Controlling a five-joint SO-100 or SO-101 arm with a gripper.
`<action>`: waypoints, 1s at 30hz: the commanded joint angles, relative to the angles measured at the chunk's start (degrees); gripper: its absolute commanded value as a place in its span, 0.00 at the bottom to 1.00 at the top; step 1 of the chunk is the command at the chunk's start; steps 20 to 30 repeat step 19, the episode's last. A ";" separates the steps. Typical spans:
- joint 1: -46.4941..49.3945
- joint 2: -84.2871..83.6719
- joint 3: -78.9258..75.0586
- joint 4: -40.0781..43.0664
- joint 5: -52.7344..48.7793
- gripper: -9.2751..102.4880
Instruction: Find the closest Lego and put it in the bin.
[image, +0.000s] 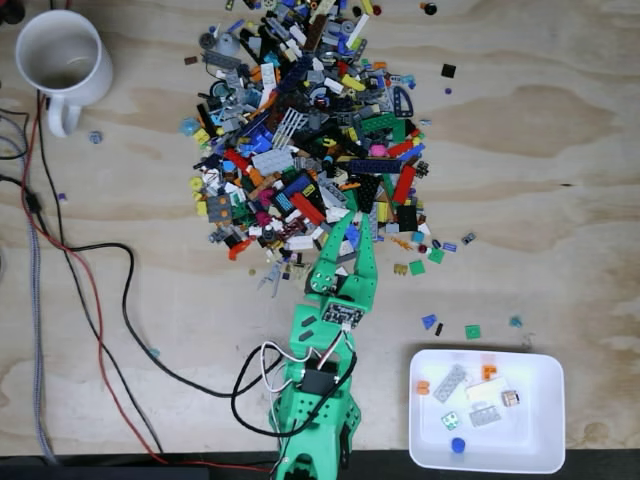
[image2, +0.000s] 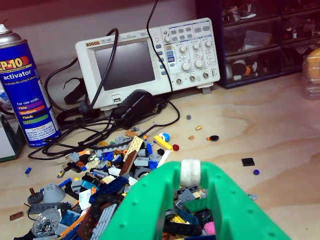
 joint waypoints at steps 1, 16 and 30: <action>0.18 0.62 -3.78 -2.02 0.09 0.08; 0.18 0.62 -2.90 -2.72 -0.79 0.08; 0.79 0.62 -2.90 -3.52 -1.14 0.08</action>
